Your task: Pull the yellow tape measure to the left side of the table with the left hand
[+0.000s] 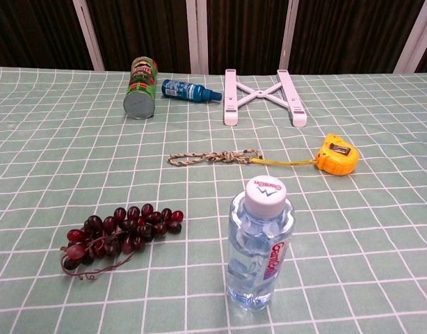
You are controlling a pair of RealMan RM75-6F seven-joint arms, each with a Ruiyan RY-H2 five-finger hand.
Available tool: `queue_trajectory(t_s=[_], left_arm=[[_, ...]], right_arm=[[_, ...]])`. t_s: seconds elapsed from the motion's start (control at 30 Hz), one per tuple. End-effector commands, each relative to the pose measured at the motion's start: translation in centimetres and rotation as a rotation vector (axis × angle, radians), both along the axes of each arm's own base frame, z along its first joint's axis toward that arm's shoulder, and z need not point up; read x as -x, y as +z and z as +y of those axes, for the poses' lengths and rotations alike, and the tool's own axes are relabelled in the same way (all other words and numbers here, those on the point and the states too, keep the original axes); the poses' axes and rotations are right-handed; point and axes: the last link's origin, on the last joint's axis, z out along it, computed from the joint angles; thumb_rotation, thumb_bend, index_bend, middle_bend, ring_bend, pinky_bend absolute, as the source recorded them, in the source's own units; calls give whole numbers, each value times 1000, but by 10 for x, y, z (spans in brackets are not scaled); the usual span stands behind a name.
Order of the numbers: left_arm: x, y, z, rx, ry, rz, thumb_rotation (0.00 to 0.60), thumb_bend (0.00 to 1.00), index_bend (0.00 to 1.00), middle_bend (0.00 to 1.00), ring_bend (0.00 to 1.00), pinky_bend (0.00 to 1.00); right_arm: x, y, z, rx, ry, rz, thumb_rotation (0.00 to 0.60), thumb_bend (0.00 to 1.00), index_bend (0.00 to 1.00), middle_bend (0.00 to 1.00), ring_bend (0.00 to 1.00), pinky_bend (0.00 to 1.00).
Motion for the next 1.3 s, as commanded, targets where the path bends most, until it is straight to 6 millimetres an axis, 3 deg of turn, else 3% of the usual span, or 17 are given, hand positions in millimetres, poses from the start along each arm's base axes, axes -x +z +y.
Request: queue_trajectory(t_s=[0.03, 0.5, 0.73, 0.97, 1.07, 1.3], left_arm=[[0, 0, 0, -1, 0, 0, 600, 0, 0, 0, 0, 0], [0, -2, 1, 18, 2, 6, 600, 0, 0, 0, 0, 0], [-2, 0, 12, 27, -3, 17, 600, 2, 0, 0, 0, 0], [-29, 9, 55, 41, -87, 26, 600, 17, 9, 0, 0, 0], [-45, 9, 77, 58, -115, 40, 600, 42, 80, 0, 0, 0], [-87, -6, 132, 101, -144, 76, 600, 94, 165, 0, 0, 0]], right_arm=[[0, 0, 0, 1, 0, 0, 600, 269, 0, 0, 0, 0], [0, 1, 1, 5, -3, -1, 600, 268, 0, 0, 0, 0], [3, 3, -2, 24, -21, -14, 600, 269, 0, 0, 0, 0], [4, 1, -4, 22, -38, -29, 600, 269, 0, 0, 0, 0], [4, 1, -5, 25, -48, -41, 600, 270, 0, 0, 0, 0], [5, 0, -7, 21, -58, -47, 600, 269, 0, 0, 0, 0]])
